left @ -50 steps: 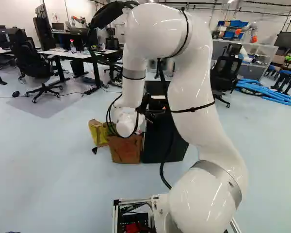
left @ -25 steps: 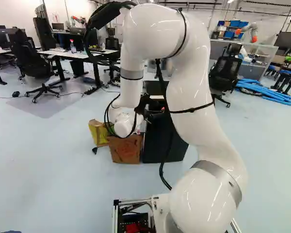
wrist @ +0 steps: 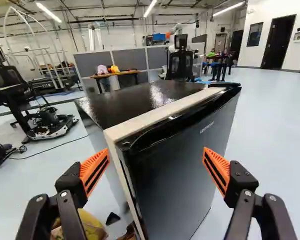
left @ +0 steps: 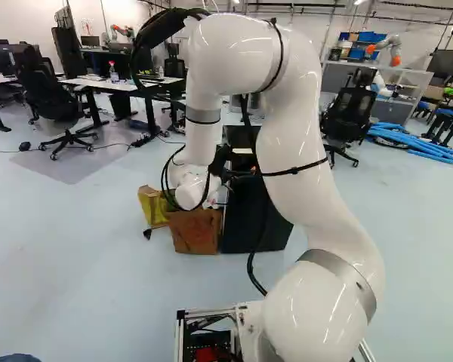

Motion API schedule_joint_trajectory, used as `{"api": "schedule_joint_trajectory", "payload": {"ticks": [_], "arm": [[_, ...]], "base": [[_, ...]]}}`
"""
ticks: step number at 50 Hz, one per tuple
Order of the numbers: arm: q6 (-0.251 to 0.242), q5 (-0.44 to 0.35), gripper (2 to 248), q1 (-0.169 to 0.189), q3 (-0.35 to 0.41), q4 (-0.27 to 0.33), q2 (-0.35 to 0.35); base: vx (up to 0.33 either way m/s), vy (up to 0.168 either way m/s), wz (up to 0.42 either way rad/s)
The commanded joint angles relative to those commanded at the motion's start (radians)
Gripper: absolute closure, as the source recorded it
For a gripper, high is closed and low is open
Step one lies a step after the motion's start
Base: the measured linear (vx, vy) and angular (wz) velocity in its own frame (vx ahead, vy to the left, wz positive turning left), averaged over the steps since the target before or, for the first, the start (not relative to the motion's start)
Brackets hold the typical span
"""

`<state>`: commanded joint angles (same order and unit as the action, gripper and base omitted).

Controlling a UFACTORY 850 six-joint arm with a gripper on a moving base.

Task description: Grab a drink from the fridge

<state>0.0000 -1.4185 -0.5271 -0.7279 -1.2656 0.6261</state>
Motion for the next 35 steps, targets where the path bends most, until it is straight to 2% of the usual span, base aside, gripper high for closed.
{"api": "schedule_joint_trajectory", "payload": {"ticks": [35], "arm": [[0.000, 0.032, 3, 0.006, -0.053, -0.077, 0.029]], "base": [[0.000, 0.000, 0.000]]}}
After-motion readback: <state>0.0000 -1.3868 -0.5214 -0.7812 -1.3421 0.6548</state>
